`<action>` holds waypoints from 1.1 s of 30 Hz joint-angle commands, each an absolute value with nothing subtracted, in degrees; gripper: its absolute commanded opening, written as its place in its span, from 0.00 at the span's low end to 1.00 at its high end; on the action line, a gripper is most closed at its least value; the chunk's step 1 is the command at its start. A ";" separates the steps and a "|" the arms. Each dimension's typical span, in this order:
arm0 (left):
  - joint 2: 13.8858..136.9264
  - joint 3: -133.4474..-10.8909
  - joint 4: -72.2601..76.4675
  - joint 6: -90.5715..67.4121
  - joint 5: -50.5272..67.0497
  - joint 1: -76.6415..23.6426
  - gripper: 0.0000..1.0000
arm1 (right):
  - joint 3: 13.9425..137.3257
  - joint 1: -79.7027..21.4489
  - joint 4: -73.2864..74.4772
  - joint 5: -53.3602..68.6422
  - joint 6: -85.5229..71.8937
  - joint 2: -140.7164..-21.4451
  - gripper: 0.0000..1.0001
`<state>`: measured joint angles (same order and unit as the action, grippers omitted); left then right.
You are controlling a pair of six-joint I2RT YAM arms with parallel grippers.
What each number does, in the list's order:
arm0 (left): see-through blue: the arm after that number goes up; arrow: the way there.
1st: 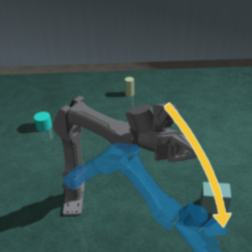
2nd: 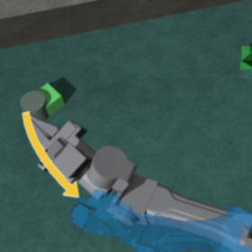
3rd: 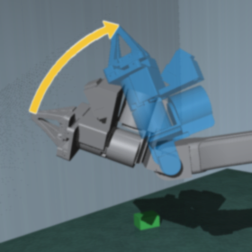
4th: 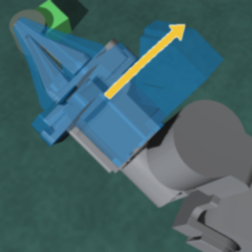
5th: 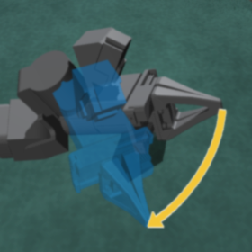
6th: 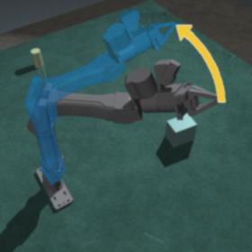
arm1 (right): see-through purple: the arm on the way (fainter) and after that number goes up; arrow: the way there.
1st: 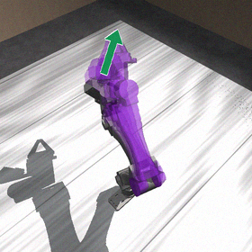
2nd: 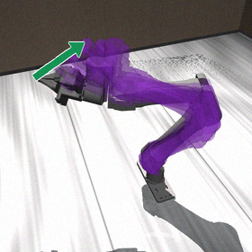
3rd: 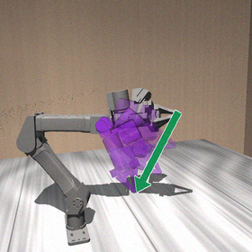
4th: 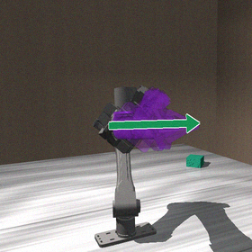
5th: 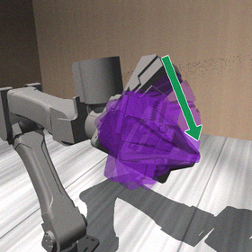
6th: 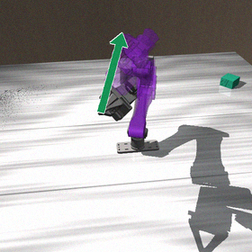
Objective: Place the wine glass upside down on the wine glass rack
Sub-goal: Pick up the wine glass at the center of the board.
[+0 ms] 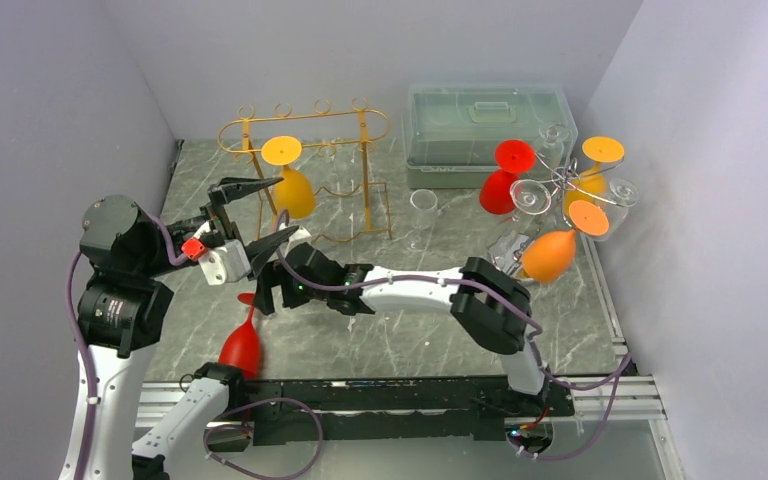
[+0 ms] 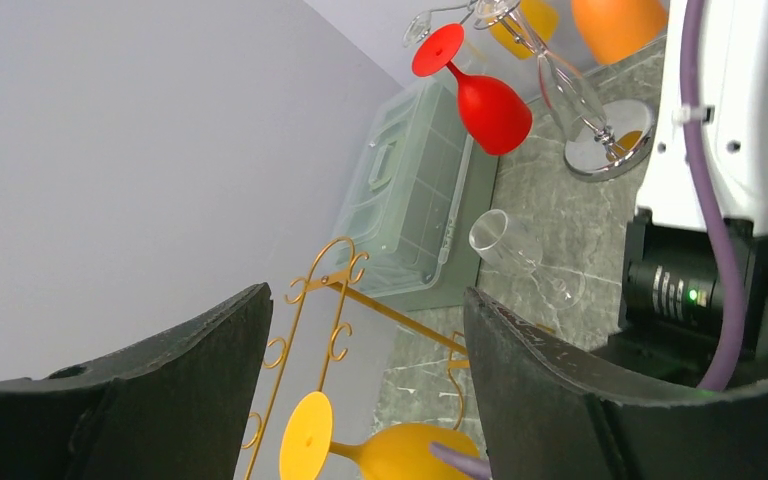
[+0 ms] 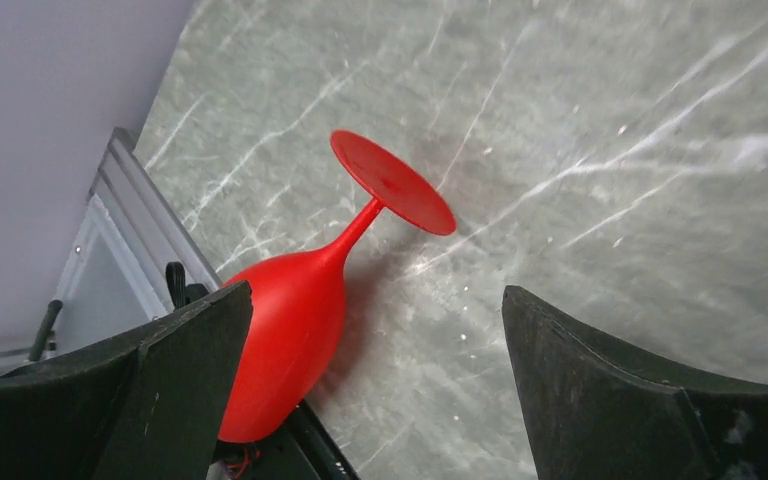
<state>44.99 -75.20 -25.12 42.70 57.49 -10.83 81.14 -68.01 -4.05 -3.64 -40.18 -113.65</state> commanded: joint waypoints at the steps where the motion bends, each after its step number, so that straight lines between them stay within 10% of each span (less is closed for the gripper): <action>1: 44.91 -75.21 -24.70 43.27 57.93 -10.81 0.75 | 86.94 -68.97 -0.77 1.60 -49.07 -117.21 0.92; 15: 44.91 -75.21 -24.70 43.27 57.93 -10.81 0.75 | 99.14 -70.66 2.38 3.55 -57.81 -130.26 0.72; 23: 44.91 -75.21 -24.70 43.27 57.93 -10.81 0.75 | 104.85 -70.60 6.68 -1.01 -56.10 -136.27 0.48; 28: 44.91 -75.21 -24.70 43.27 57.93 -10.81 0.75 | 99.59 -68.90 8.11 -6.79 -51.67 -131.24 0.11; 33: 44.91 -75.21 -24.70 43.27 57.93 -10.81 0.75 | 87.56 -68.02 7.75 -13.43 -42.90 -120.66 0.05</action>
<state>44.99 -75.20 -25.12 42.70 57.52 -10.83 94.04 -69.28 6.26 -5.28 -51.72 -129.75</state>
